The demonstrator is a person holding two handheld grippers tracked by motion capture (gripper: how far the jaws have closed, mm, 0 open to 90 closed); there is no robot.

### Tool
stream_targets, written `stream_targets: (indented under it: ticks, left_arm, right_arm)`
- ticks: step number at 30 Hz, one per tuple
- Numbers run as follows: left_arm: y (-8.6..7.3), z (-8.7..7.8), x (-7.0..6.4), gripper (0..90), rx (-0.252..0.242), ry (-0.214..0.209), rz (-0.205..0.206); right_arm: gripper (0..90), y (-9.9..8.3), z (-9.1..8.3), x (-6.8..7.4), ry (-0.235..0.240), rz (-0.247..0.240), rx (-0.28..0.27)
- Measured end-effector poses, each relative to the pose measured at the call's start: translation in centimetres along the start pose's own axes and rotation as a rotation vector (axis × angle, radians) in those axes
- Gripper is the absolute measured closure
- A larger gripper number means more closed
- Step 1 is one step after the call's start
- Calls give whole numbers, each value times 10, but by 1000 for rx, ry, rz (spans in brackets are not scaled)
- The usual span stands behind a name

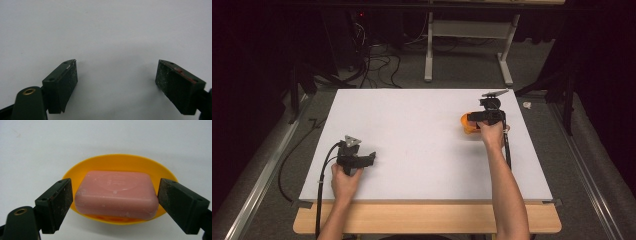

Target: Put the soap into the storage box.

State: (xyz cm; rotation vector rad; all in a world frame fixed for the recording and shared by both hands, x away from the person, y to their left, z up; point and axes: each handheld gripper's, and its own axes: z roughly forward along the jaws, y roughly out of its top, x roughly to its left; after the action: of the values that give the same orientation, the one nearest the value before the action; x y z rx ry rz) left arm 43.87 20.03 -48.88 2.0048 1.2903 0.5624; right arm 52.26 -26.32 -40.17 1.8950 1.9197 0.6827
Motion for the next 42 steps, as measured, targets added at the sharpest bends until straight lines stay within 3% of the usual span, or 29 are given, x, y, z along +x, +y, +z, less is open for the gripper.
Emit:
stream_targets:
  ticks: [16, 42]
  left_arm:
    - [0, 0, 0, 182, 1, -2, 0]
    - [0, 0, 0, 182, 1, -2, 0]
  right_arm:
    - [155, -7, -26, 0, 23, -35, -78]
    - [179, -24, -71, 10, 119, -106, -213]
